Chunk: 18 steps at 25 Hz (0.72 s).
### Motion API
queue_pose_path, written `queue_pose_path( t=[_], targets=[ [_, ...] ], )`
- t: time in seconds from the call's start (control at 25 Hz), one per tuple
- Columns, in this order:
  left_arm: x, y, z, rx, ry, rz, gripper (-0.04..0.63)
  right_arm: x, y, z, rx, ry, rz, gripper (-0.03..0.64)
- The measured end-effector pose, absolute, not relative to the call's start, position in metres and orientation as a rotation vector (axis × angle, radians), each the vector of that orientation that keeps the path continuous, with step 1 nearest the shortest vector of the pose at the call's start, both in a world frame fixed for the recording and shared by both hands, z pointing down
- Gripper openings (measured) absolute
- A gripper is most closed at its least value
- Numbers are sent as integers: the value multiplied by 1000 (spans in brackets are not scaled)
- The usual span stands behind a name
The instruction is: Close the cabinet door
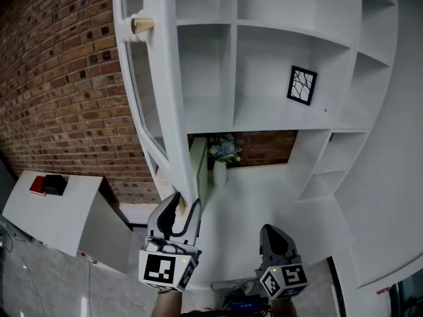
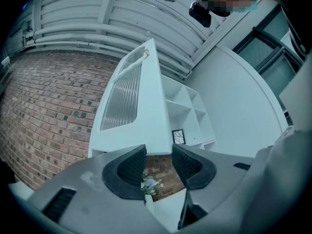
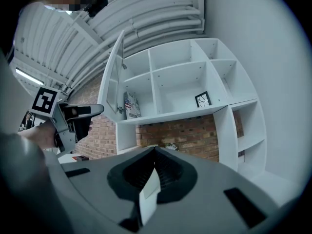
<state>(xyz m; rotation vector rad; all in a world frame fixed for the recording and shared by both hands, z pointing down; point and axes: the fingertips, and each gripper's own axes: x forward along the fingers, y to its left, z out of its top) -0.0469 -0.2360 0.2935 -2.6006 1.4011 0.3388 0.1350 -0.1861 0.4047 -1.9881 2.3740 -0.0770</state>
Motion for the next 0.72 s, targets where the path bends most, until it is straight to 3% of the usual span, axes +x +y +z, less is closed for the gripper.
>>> queue_pose_path(
  t=[0.64, 0.72],
  targets=[
    [3, -268, 292, -2606, 1307, 244, 161, 172, -207, 412, -2057, 2311, -125, 2],
    [12, -270, 289, -2603, 1265, 236, 76, 174, -211, 410, -2049, 2311, -117, 0]
  ],
)
